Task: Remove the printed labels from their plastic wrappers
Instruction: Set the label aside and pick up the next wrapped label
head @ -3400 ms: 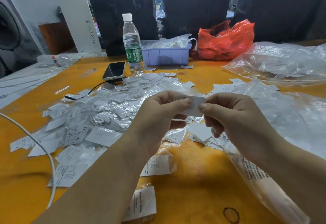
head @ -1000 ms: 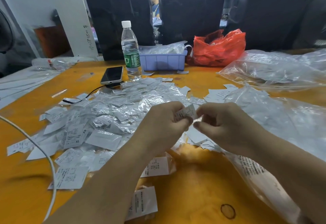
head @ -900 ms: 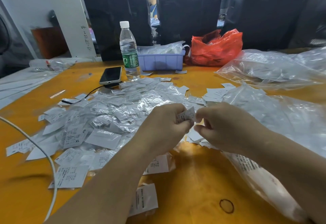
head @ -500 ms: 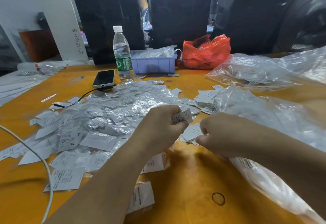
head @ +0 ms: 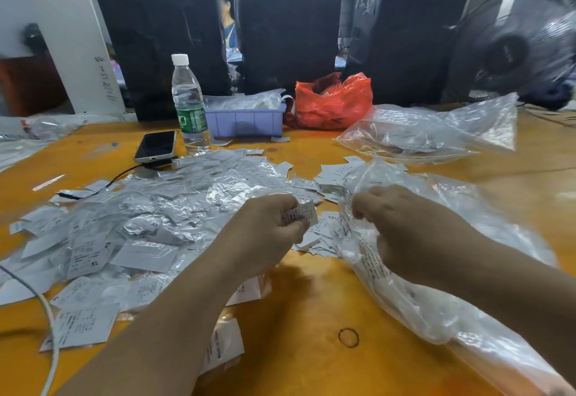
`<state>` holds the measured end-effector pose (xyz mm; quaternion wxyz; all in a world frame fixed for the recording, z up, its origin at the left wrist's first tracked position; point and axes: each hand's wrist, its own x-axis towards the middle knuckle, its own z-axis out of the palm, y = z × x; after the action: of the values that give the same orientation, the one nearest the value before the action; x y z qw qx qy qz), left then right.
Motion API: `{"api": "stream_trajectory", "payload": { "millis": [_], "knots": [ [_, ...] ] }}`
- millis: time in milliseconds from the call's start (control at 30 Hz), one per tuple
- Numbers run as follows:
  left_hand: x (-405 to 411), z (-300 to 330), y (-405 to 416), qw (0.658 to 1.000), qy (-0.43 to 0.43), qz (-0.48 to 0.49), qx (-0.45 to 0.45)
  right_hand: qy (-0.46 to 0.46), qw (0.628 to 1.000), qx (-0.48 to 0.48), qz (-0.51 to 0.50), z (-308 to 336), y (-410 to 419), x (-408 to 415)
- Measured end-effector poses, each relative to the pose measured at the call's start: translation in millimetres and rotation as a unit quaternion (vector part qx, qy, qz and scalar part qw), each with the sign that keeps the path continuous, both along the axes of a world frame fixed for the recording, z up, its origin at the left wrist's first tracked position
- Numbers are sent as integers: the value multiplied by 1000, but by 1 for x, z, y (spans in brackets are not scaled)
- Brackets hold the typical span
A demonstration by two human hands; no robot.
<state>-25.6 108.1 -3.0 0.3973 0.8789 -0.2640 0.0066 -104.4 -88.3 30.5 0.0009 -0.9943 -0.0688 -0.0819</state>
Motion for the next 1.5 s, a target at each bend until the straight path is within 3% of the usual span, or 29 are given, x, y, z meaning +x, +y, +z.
{"api": "stream_trajectory", "payload": {
  "millis": [167, 333, 533, 700, 833, 933, 1167, 1333, 1500],
  "knots": [
    [-1, -2, -2, 1000, 9, -3, 5, 87, 991, -37, -91, -8, -6, -6],
    [-1, -2, -3, 1000, 14, -6, 12, 105, 989, -57, -85, -20, -7, -5],
    [-2, -2, -3, 1000, 23, -12, 10, 37, 995, -61, -74, -27, -3, -8],
    [-4, 0, -4, 1000, 25, -14, 2, -101, 992, -63, -27, -22, -13, -7],
    [-6, 2, -4, 999, 29, -17, -5, -197, 975, 104, 9, -9, -10, -5],
    [-6, 4, -3, 1000, 17, -12, -16, -177, 956, 230, 36, -6, -2, 5],
    [1, 4, 4, 996, -9, 51, -75, -125, 907, 390, 96, -1, 29, 43],
    [6, 5, 9, 993, -23, 75, -86, -5, 809, 575, 120, -7, 40, 68],
    [4, 7, 7, 986, 66, 32, -149, 100, 717, 682, 104, -22, 36, 73]
  ]
}}
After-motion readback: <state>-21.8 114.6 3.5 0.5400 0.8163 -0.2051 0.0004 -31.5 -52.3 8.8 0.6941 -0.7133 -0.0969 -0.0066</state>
